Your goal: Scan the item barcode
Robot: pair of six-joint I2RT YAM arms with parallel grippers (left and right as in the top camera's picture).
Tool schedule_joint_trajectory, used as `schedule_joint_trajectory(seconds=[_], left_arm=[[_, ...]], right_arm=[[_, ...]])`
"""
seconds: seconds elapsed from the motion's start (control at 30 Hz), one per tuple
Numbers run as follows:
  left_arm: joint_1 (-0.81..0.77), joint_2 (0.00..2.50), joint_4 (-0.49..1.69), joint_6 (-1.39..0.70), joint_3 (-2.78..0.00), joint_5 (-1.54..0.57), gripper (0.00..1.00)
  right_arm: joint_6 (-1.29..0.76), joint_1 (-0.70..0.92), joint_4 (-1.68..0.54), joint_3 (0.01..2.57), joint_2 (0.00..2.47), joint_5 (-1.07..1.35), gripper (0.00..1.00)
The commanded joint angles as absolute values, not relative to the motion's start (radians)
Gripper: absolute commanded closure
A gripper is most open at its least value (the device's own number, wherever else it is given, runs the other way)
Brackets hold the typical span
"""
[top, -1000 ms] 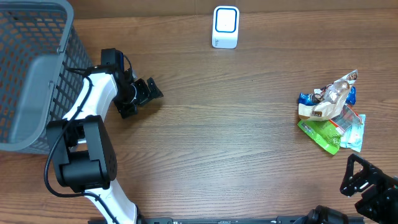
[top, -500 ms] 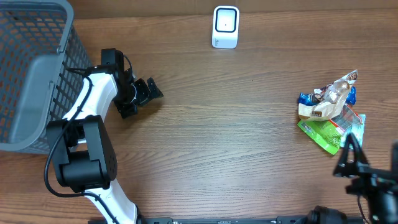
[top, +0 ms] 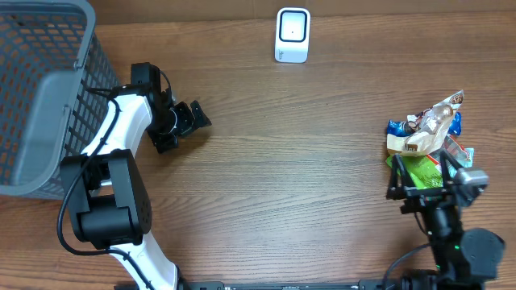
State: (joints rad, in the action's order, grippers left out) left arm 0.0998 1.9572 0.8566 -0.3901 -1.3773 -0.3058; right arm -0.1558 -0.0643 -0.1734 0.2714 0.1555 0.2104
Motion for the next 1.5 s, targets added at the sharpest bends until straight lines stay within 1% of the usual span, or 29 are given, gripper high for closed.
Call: schedule_joint_trajectory(seconds=[0.0,0.23,0.47,1.47], left_arm=[[0.097,1.958,0.856,-0.389,-1.391,-0.303,0.00],[0.097,1.958,0.855,-0.389,-1.391,-0.303,0.00],[0.097,1.958,0.855,-0.389,-1.391,-0.303,0.00],[0.097,1.958,0.855,-0.389,-1.391,-0.304,0.00]], right_arm=[[-0.148,-0.009,-0.119,0.191,0.139,0.099,0.00],[-0.148,0.052,-0.098,0.089,0.099,-0.011,0.00],[-0.148,0.054,-0.082,0.008,0.021,-0.004,0.00],[-0.149,0.057,-0.083,0.008,0.003,0.001,0.00]])
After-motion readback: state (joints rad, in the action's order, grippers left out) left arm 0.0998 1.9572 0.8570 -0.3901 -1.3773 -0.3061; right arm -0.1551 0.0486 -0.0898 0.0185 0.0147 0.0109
